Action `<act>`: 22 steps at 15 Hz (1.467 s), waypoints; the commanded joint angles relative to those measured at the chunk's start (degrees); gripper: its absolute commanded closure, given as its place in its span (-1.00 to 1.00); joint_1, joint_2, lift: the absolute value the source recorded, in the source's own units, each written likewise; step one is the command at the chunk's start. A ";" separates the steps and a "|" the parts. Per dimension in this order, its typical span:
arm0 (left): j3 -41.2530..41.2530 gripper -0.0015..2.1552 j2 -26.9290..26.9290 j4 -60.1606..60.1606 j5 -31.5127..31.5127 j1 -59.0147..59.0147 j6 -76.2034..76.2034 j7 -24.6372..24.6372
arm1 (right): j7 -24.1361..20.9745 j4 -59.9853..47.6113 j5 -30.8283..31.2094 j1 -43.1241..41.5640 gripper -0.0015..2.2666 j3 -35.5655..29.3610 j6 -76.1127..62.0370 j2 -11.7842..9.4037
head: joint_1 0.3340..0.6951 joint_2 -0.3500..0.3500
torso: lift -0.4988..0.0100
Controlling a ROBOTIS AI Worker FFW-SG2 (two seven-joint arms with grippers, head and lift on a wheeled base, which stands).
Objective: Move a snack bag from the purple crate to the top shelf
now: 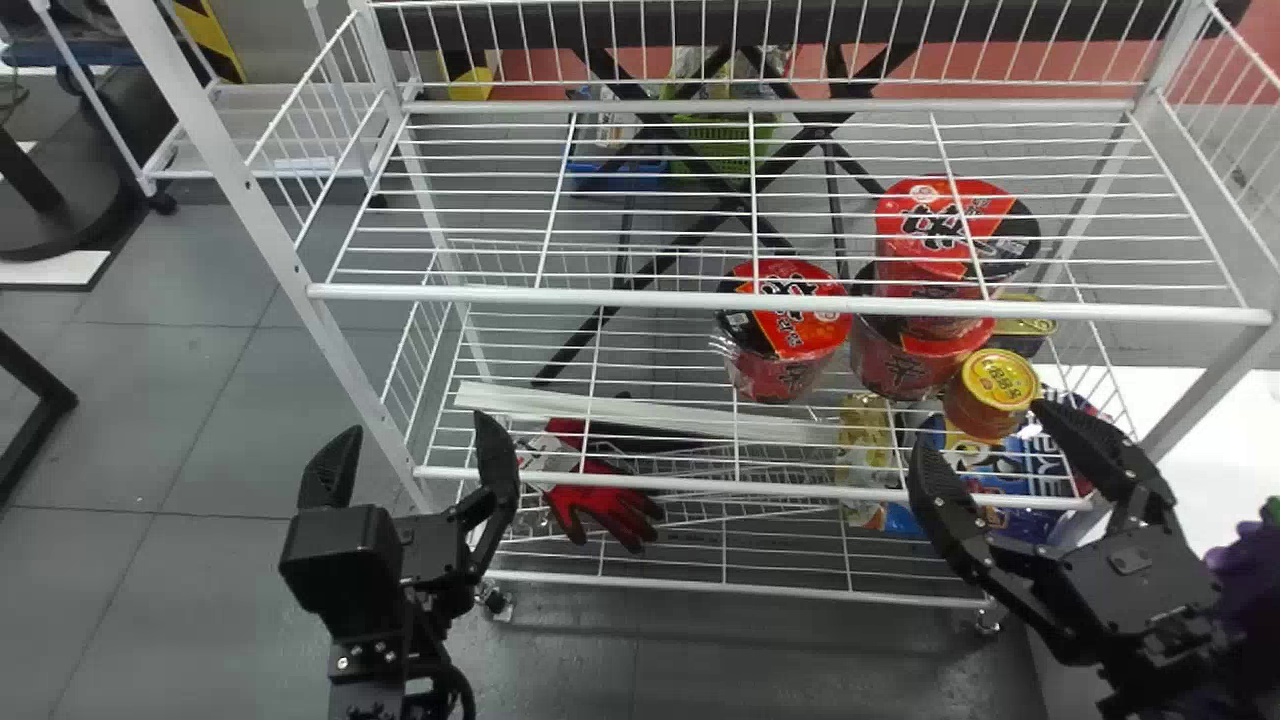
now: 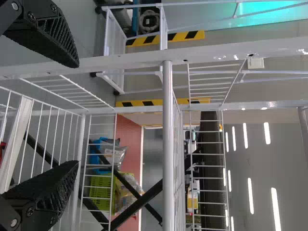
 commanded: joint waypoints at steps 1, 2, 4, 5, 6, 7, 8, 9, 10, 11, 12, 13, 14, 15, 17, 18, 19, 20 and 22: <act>0.00 -0.90 0.00 0.40 0.09 -0.17 0.00 0.00 | -2.97 -4.71 -3.54 0.14 -0.92 -2.16 12.90 0.26 | 1.00 0.20 | -0.83; 0.00 -0.90 0.00 0.66 0.18 -0.44 0.00 0.00 | -5.17 -9.46 -3.63 0.94 -0.92 -3.30 21.34 0.26 | 1.00 0.17 | -0.83; 0.00 -0.90 0.00 0.84 0.27 -0.61 0.00 -0.17 | -5.70 -17.19 -4.68 2.52 -0.92 -6.11 32.59 0.17 | 1.00 0.10 | -0.83; -0.09 -0.90 0.00 1.01 0.27 -0.61 0.00 -0.26 | -5.87 -20.53 -5.74 2.96 -0.92 -7.43 37.69 0.08 | 1.00 0.09 | -0.83; -0.53 -0.90 0.00 1.45 0.35 -1.14 0.18 -0.35 | -5.96 -23.69 -5.74 3.84 -0.92 -8.40 41.03 -0.01 | 1.00 0.08 | -0.83; -0.71 -0.90 0.09 1.54 0.27 -1.32 0.18 -0.35 | -5.96 -27.74 -6.44 4.54 -0.92 -9.63 48.23 -0.09 | 1.00 0.06 | -0.83; -0.79 -0.90 0.09 1.54 0.27 -1.32 0.18 -0.44 | -5.96 -31.16 -9.25 5.07 -0.92 -12.70 55.79 -0.27 | 1.00 0.04 | -0.83; -0.79 -0.90 0.09 1.72 0.35 -1.40 0.18 -0.44 | -5.87 -33.54 -12.68 5.86 -0.92 -16.75 61.59 -0.53 | 1.00 0.03 | -0.83; -0.79 -0.90 0.17 2.16 0.44 -1.67 0.18 -0.35 | -5.70 -35.38 -15.32 6.74 -0.92 -20.18 66.69 -0.71 | 1.00 -0.01 | -0.83; -0.79 -0.90 0.17 3.04 0.97 -2.28 0.18 -0.35 | -5.52 -36.97 -19.01 7.35 -0.92 -24.48 73.55 -0.62 | 1.00 -0.04 | -0.83; -0.79 -0.90 0.17 3.83 1.41 -2.99 0.18 -0.44 | -5.08 -37.41 -22.61 7.62 -0.92 -28.88 77.76 -0.18 | 1.00 -0.09 | -0.83; -1.15 -0.90 0.17 4.44 1.50 -3.51 0.18 -0.70 | -4.55 -37.49 -24.98 7.79 -0.92 -32.13 80.58 0.08 | 1.00 -0.13 | -0.83; -1.50 -0.90 0.09 5.15 1.50 -4.13 0.00 -0.79 | -4.20 -37.58 -27.80 7.35 -0.92 -35.82 86.03 1.05 | 1.00 -0.18 | -0.83; -1.76 -0.90 0.09 5.76 1.58 -4.66 0.18 -0.79 | -3.06 -37.93 -29.91 6.65 -0.92 -39.25 91.65 1.66 | 1.00 -0.23 | -0.83; -2.02 -0.90 0.09 6.46 1.67 -5.18 0.18 -0.79 | -2.88 -38.90 -34.92 4.98 -0.92 -46.81 100.21 2.19 | 1.00 -0.38 | -0.83; -2.02 -0.90 0.17 6.46 1.76 -5.18 0.18 -0.79 | -2.36 -39.16 -37.90 2.17 -0.92 -51.99 100.21 2.72 | 1.00 -0.43 | -0.83; -2.02 -0.90 0.26 6.46 1.76 -5.27 0.18 -0.79 | -1.56 -39.16 -40.28 -0.56 -0.92 -56.91 100.21 3.16 | 1.00 -0.48 | -0.83; -1.94 -0.90 0.26 6.64 1.94 -5.36 0.00 -0.79 | 0.28 -38.99 -41.60 -4.43 -0.92 -62.36 100.21 3.51 | 1.00 -0.53 | -0.83; -2.02 -0.90 0.26 6.99 2.02 -5.80 0.18 -0.79 | 0.98 -37.14 -43.88 -7.50 -0.92 -69.39 100.21 3.42 | 1.00 -0.69 | -0.83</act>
